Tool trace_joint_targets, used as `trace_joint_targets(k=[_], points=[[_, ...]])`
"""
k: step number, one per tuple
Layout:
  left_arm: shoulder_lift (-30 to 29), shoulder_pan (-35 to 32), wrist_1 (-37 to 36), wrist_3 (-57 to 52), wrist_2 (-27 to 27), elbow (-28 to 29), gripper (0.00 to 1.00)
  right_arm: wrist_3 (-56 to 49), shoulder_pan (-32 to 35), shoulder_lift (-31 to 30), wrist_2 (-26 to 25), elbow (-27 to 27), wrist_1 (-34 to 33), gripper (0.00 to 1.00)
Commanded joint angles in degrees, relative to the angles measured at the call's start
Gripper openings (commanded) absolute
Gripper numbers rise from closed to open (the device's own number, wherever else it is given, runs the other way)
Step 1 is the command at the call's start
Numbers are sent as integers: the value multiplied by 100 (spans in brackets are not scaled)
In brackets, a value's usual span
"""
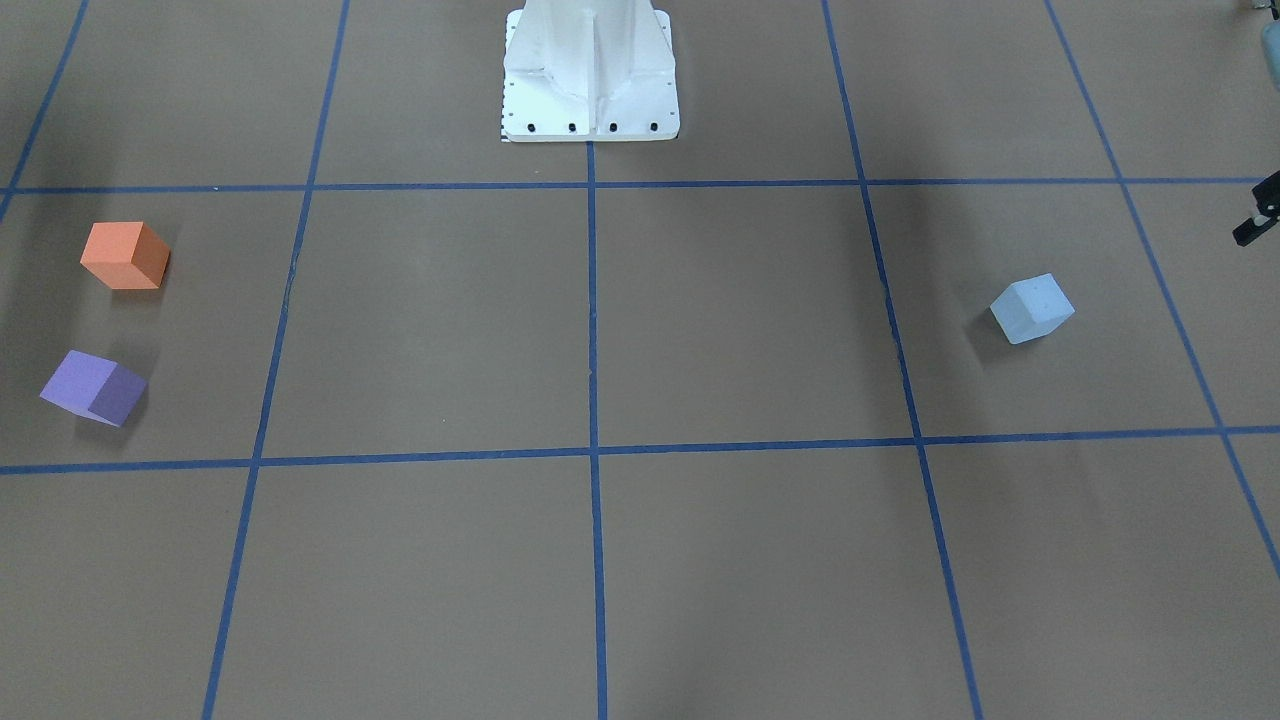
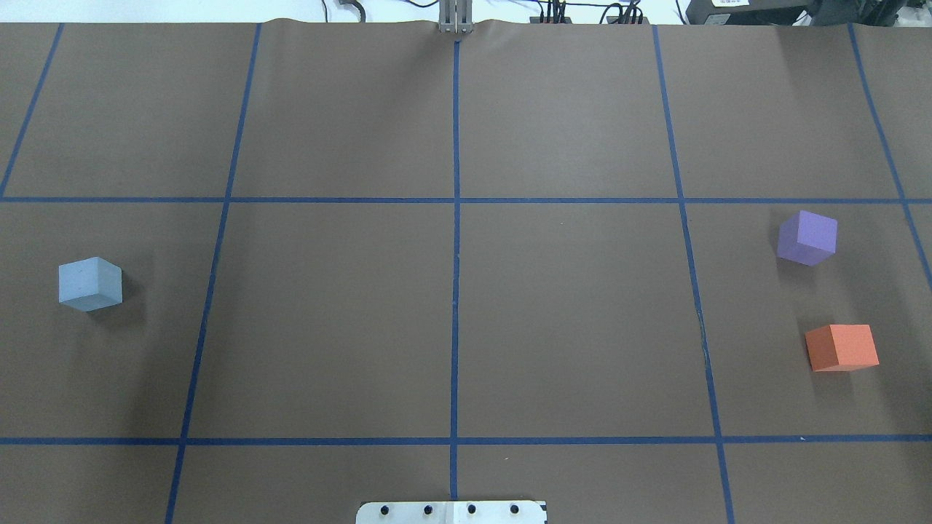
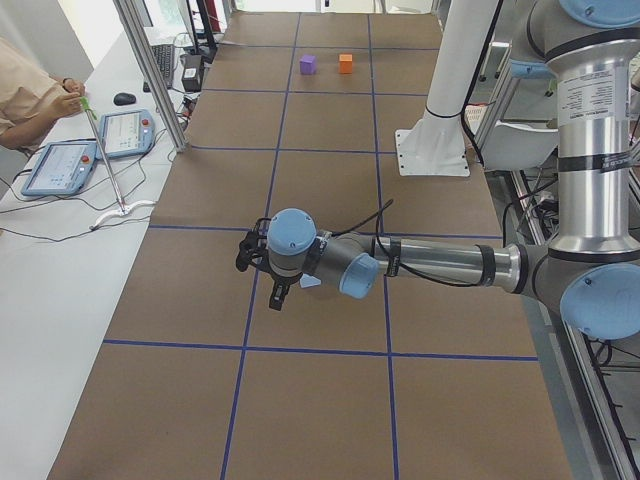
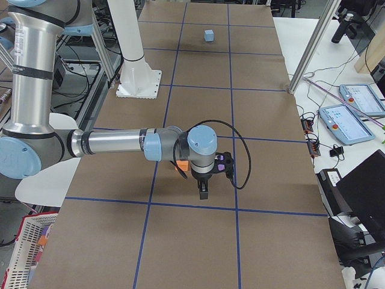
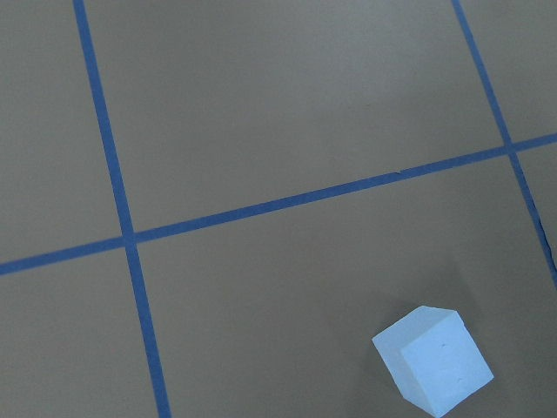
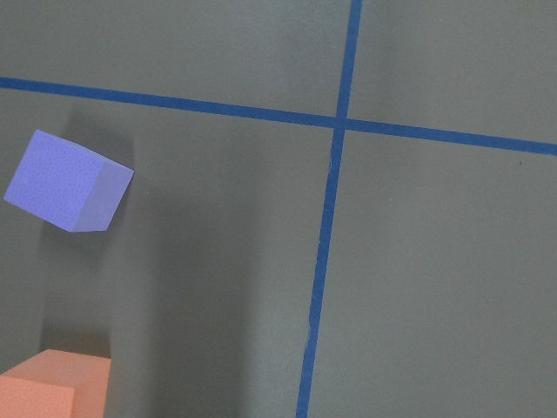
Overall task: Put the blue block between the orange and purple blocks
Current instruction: 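Lower the left gripper onto the light blue cube and close it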
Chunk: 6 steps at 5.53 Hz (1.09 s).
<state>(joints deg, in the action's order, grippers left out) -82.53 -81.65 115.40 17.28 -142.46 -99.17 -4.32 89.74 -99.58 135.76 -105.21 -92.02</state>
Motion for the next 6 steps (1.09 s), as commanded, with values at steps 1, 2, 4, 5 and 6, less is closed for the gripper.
trace_joint_targets(k=[1,2,4,5,6], points=[[245,1344,1398,2416,959,12,100,-8,0,0,-24,-44,26,100],[237,2485,1989,3882,2019,12,100,1,0,0,-41,-35,192,100],[71,3093,2004,4643,2494,3,100,-8,0,0,-50,-44,193,100],[70,3129,2004,4679,2539,29,100,-8,0,0,-50,-44,193,100],[62,3190,1986,4662,2713,91,100,-8,0,0,-50,-53,193,100]])
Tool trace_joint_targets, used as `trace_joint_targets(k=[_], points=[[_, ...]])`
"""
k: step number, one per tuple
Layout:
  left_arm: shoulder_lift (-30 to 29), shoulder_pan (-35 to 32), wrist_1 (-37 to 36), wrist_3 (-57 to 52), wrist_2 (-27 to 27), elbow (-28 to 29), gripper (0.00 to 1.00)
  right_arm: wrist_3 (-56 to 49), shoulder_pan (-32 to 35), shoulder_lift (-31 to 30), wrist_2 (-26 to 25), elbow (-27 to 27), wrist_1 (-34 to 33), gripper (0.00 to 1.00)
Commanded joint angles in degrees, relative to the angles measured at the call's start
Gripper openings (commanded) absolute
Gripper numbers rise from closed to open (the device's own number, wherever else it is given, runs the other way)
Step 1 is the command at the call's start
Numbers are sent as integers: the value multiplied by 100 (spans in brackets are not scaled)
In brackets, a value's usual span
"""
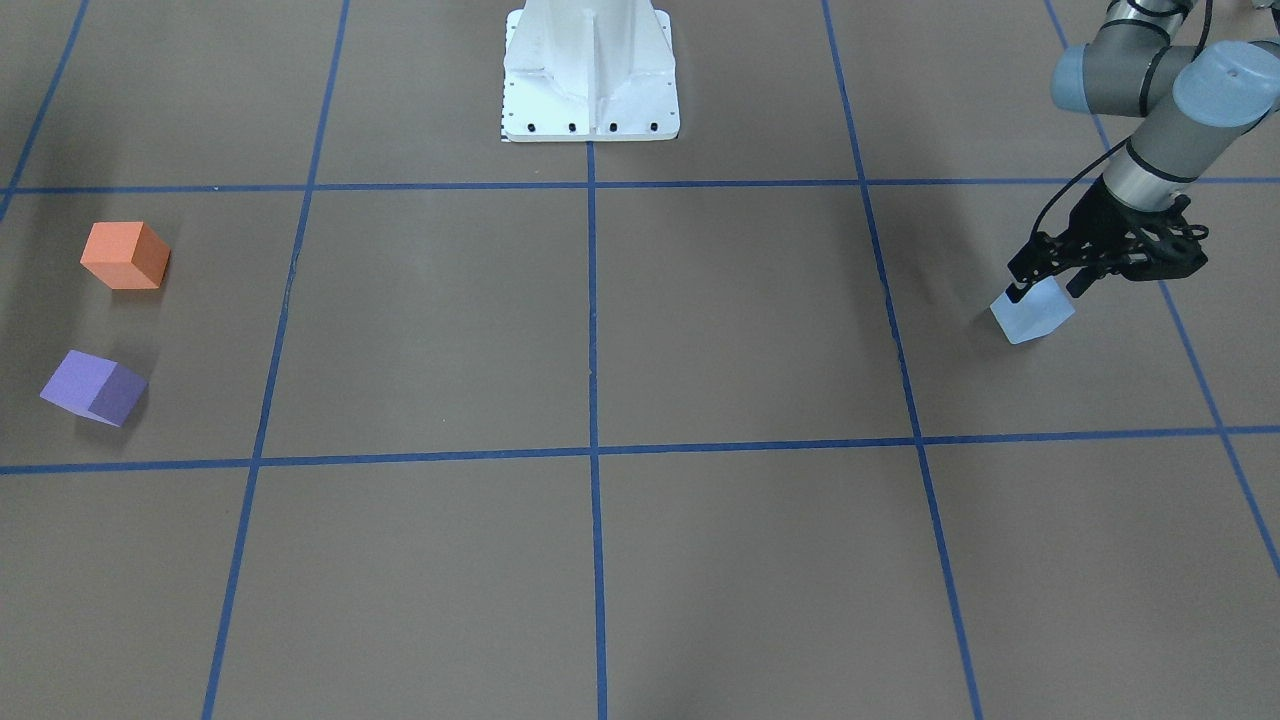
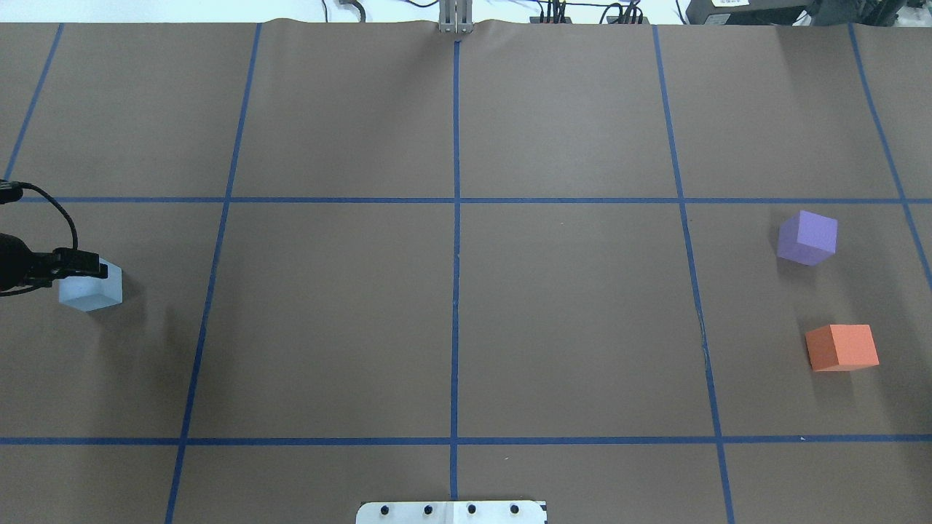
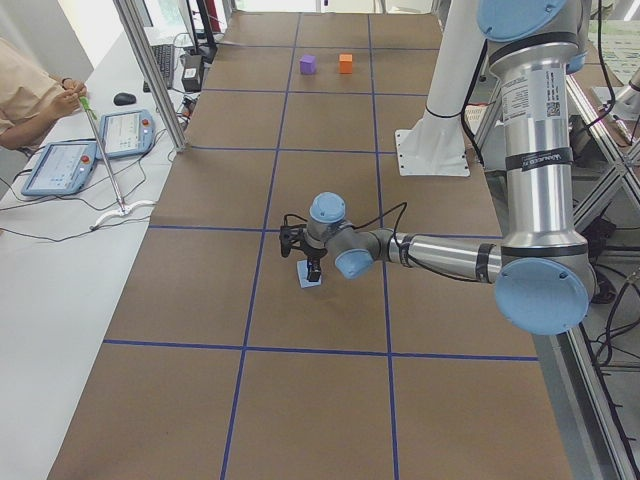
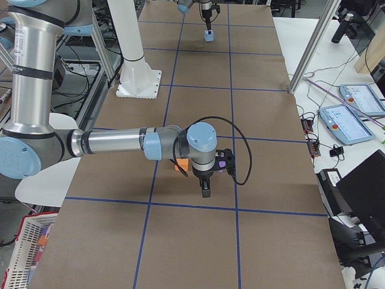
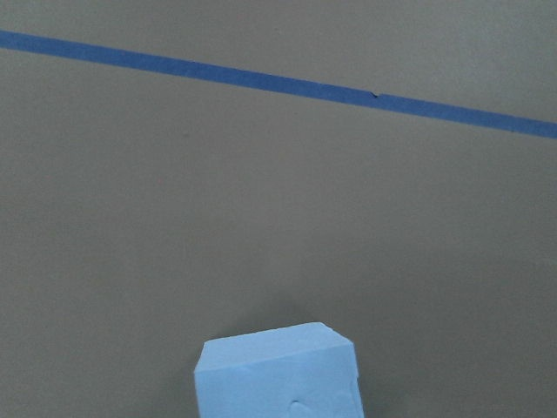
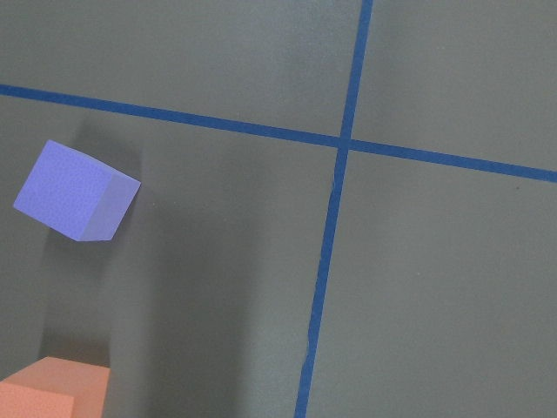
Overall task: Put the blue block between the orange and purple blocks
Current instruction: 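Lower the left gripper onto the light blue cube and close it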
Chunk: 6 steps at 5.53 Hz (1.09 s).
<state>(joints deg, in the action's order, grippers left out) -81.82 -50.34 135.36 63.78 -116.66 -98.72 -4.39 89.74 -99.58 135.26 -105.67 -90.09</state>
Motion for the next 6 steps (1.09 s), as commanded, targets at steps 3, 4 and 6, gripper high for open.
trace_joint_targets(k=[3,4,6], points=[[-53,524,7,3,862,213,93,0,0,0,0,-6,0,100],[-53,543,-1,-41,891,222,35,0,0,0,0,-6,0,100],[-62,534,-10,-59,891,-100,0,9,0,0,9,3,0,100]])
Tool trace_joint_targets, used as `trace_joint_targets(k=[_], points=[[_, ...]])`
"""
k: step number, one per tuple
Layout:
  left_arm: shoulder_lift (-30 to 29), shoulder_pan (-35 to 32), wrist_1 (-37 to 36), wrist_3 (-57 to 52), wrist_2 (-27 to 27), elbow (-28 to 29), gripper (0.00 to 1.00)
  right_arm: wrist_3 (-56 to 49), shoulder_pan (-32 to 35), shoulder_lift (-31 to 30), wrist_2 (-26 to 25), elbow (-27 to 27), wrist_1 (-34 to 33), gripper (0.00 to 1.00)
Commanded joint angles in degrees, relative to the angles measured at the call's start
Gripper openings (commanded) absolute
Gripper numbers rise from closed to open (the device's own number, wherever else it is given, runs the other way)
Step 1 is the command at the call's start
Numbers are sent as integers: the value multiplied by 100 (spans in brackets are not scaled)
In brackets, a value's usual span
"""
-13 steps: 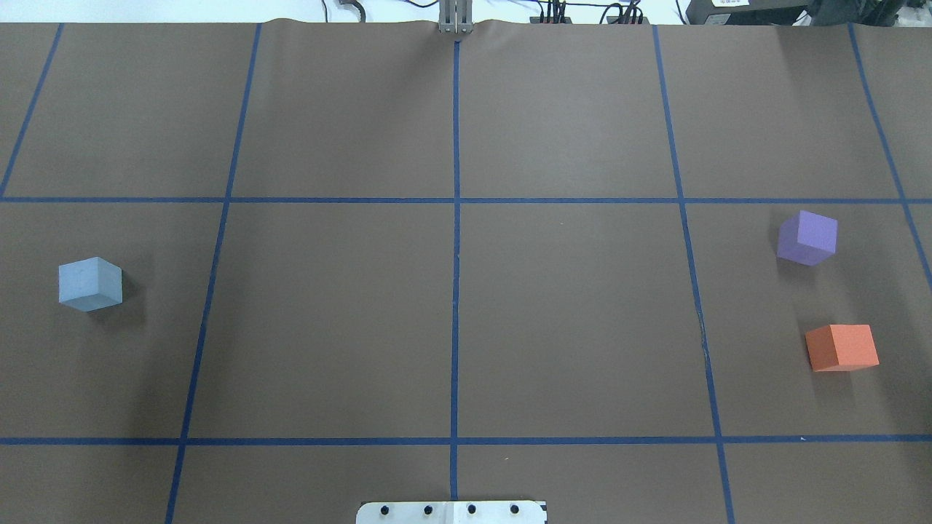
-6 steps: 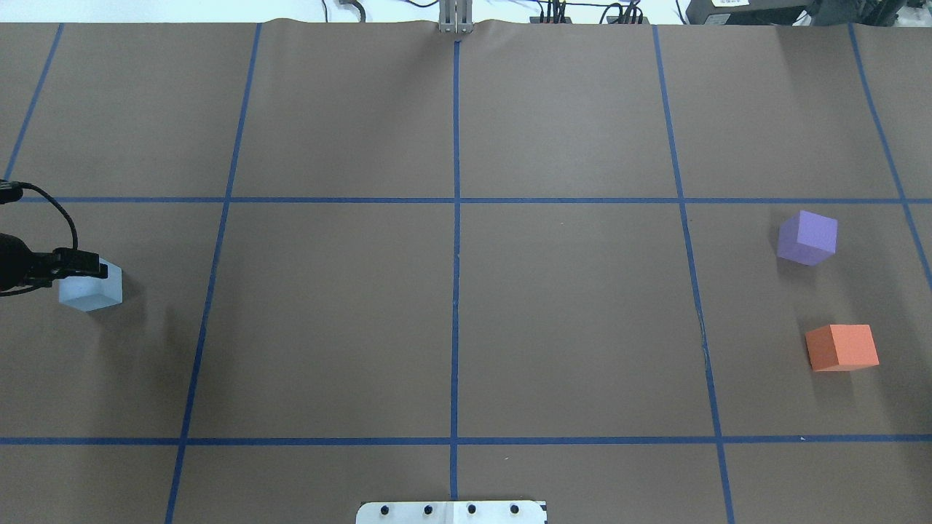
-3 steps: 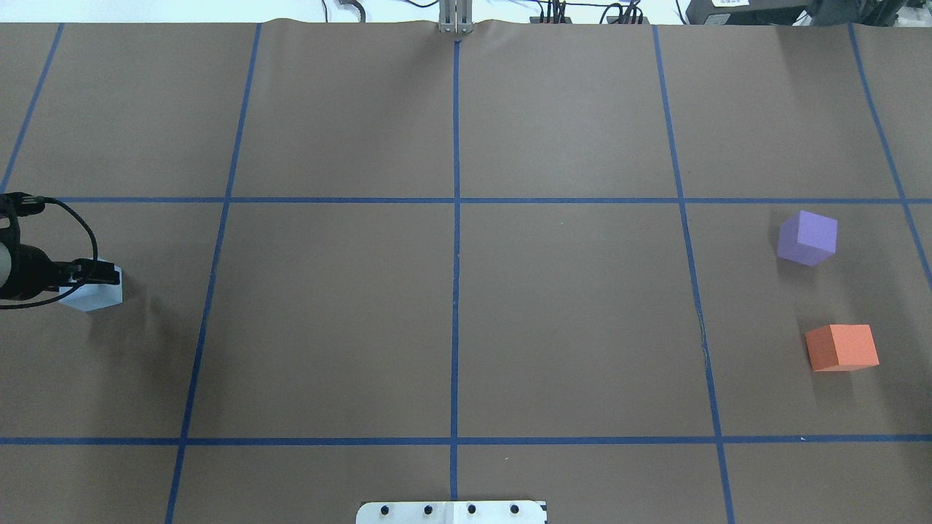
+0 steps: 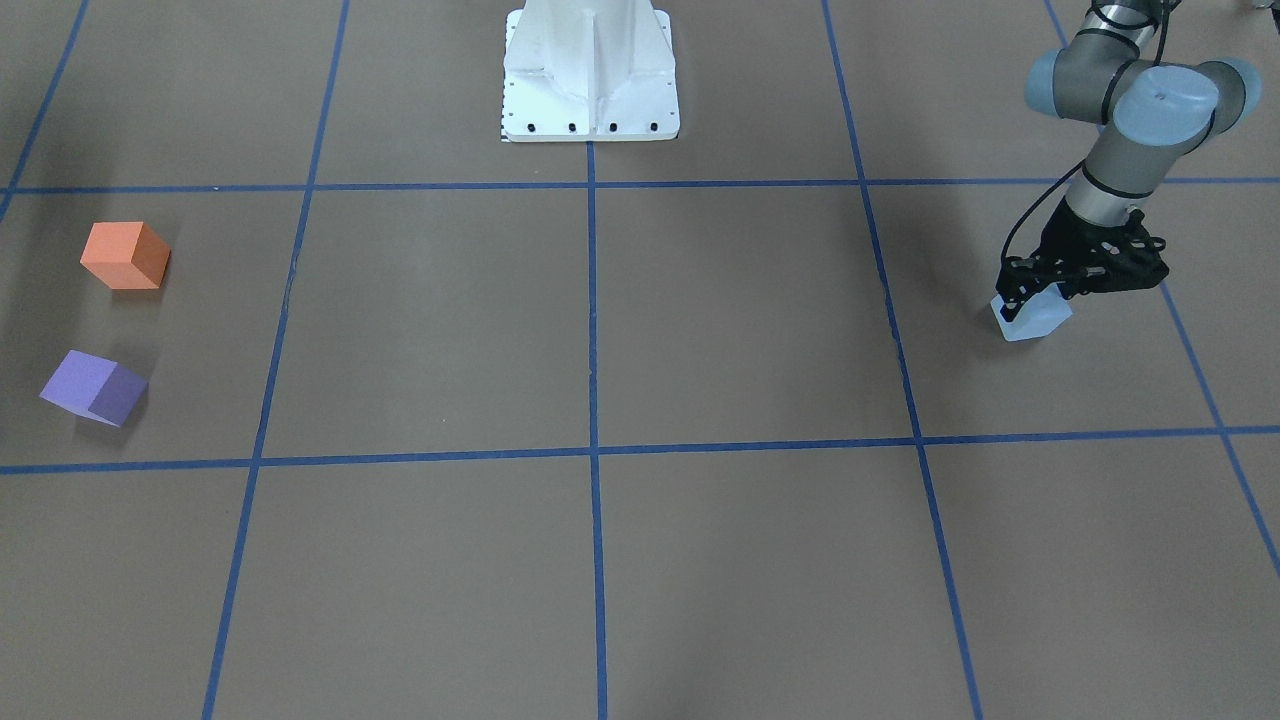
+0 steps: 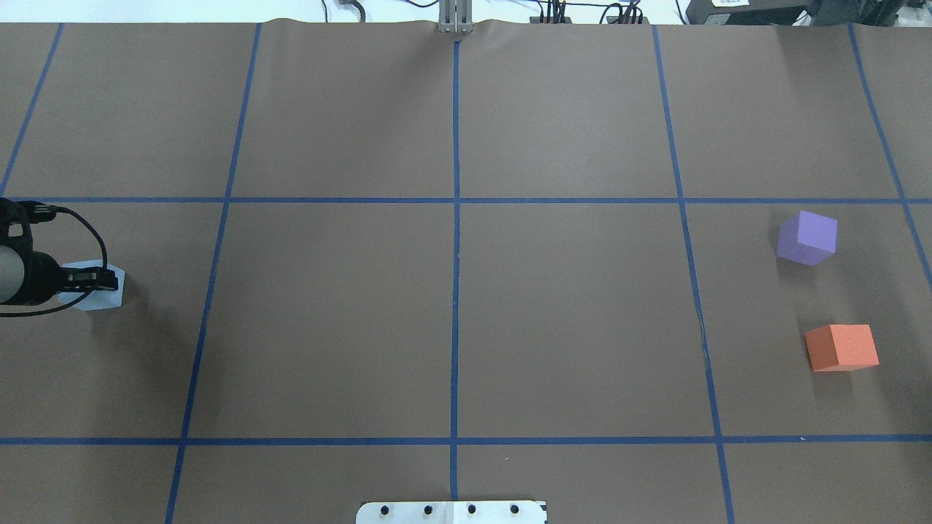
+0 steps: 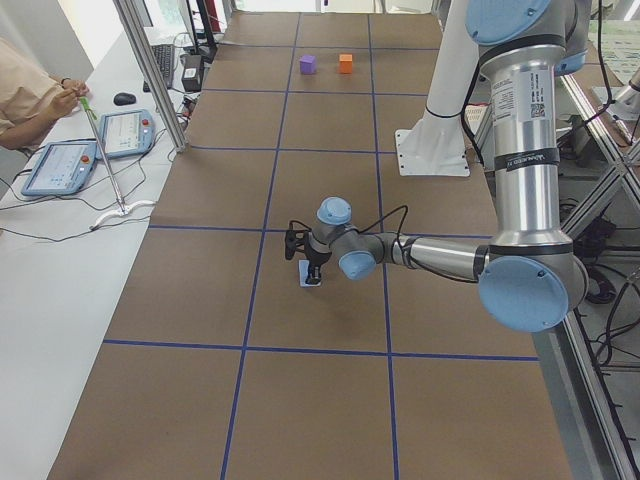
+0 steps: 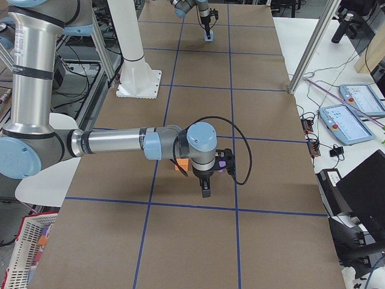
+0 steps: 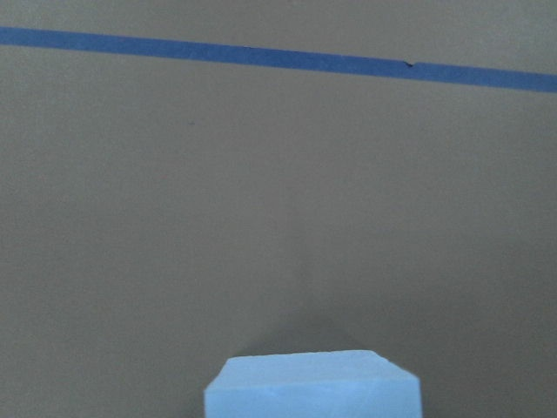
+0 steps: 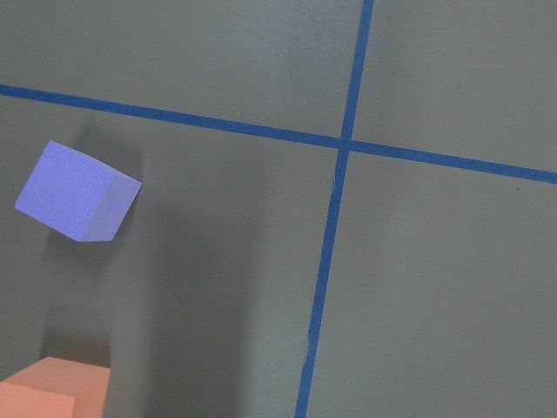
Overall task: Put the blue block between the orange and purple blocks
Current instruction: 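Carry the light blue cube with the left gripper to the table center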
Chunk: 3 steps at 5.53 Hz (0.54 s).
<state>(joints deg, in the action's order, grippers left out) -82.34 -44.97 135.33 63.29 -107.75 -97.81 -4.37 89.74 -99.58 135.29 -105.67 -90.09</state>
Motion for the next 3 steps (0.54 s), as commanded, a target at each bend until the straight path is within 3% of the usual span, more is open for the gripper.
trace_joint_targets(k=[1,2,3], points=[[-166,5,-50,-9,-9,-447,0,-3,0,-9,6,-7,0,100],[-621,40,-242,52,-35,-467,0,-29,0,-9,6,-7,0,100],[-1312,180,-957,52,-35,-467,0,-38,0,-9,-3,-7,9,100]])
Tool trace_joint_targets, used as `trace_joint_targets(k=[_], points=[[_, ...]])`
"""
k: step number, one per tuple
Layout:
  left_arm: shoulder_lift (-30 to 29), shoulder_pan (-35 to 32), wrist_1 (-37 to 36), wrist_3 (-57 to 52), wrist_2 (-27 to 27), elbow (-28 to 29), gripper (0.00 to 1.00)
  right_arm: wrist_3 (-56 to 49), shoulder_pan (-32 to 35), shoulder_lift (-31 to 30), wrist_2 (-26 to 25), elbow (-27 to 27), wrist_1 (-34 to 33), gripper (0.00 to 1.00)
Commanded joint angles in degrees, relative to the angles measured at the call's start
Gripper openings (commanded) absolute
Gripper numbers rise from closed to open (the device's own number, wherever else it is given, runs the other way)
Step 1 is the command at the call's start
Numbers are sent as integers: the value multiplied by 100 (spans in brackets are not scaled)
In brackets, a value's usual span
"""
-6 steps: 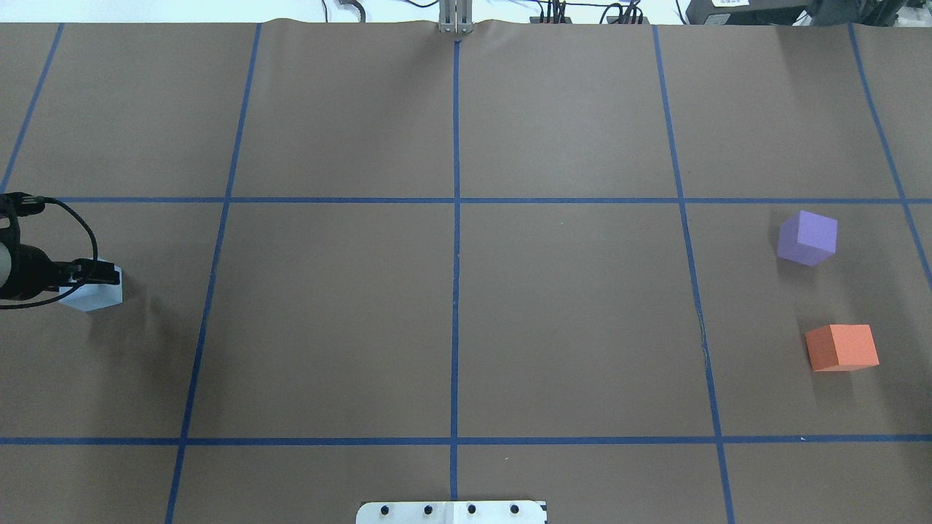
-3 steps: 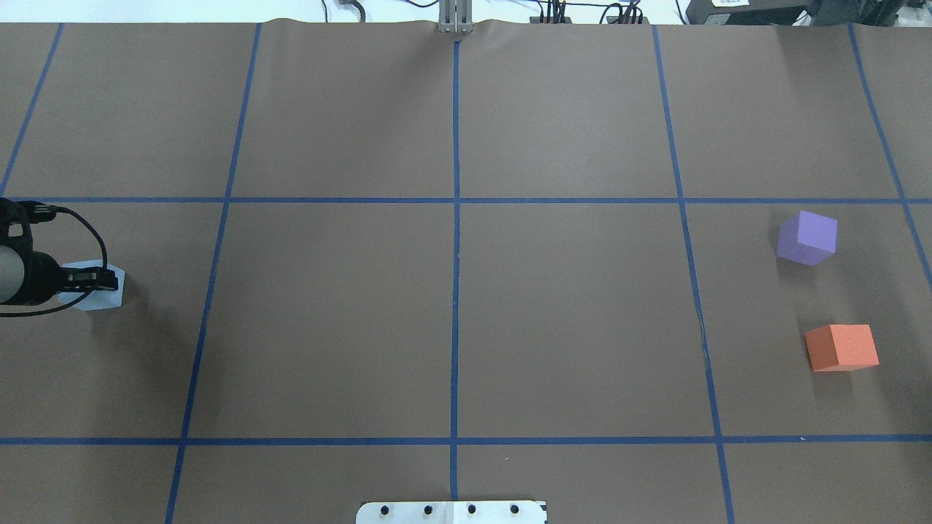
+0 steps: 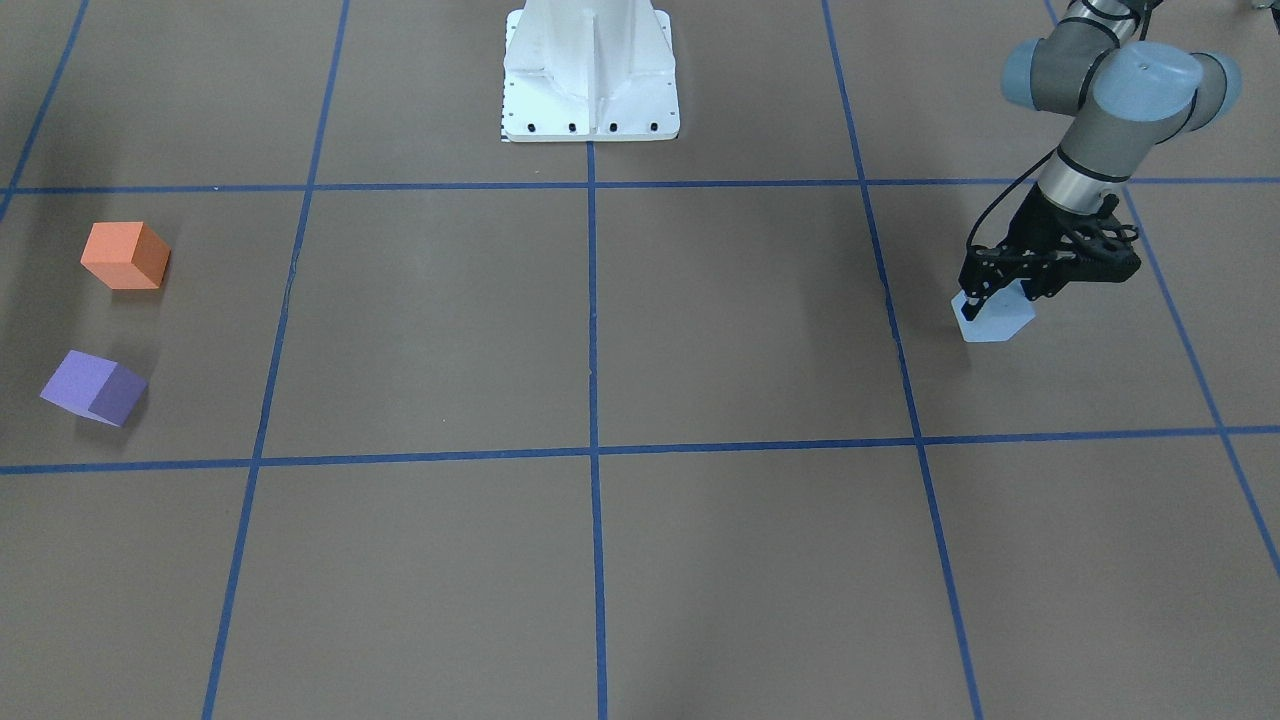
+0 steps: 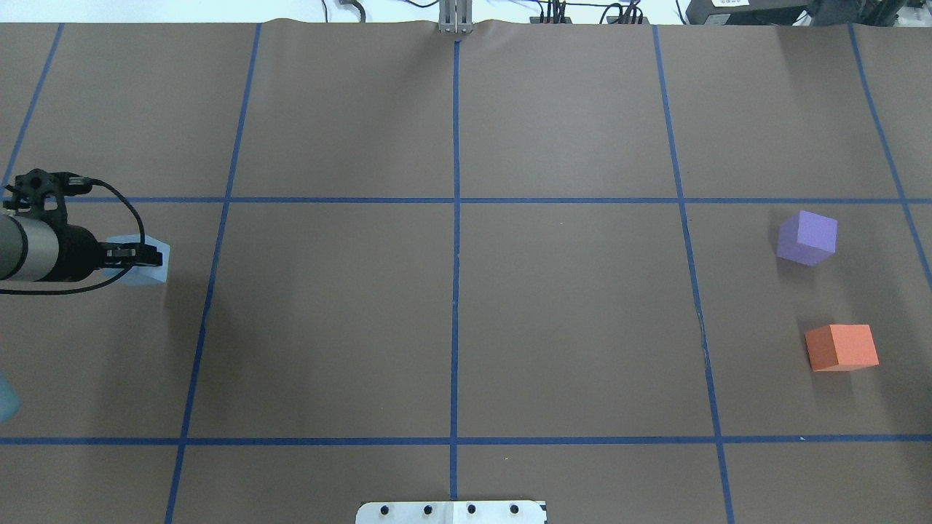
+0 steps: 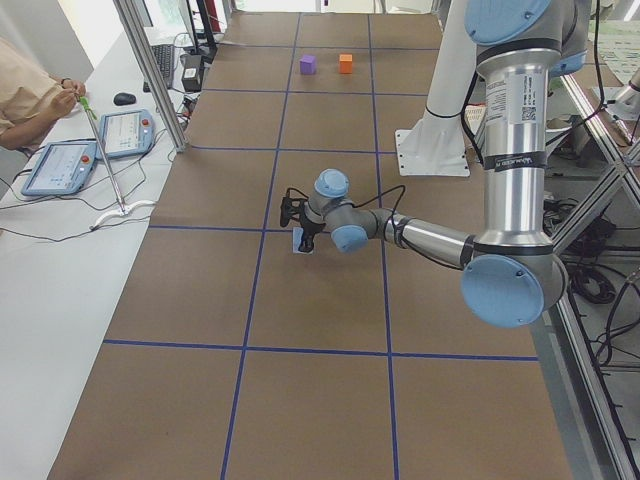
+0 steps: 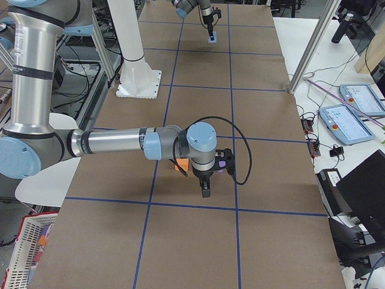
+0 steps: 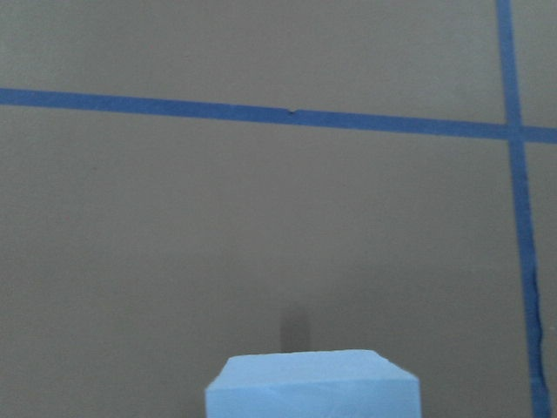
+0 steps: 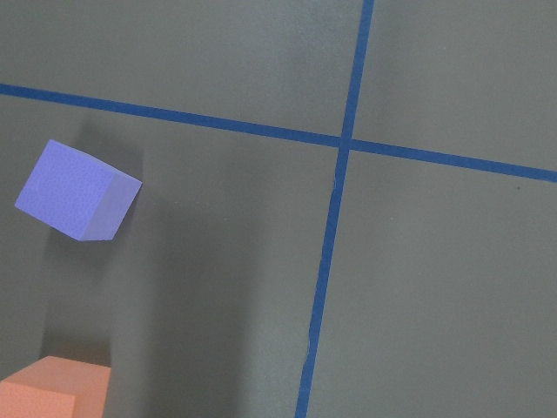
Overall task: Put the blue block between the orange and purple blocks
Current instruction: 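Carry the light blue cube with the left gripper to the table center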
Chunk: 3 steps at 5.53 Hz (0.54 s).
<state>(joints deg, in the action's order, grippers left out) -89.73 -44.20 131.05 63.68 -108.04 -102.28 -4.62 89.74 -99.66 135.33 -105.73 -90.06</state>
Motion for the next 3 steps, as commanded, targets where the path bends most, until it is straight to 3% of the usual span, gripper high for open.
trace_joint_targets(k=[1,3], points=[[-1381,348,-1476,22,2,-11,0,-21,0,-1,-6,8,-3,100],[-3025,1060,-3000,74,37,234,0,-30,0,-1,11,8,6,100]])
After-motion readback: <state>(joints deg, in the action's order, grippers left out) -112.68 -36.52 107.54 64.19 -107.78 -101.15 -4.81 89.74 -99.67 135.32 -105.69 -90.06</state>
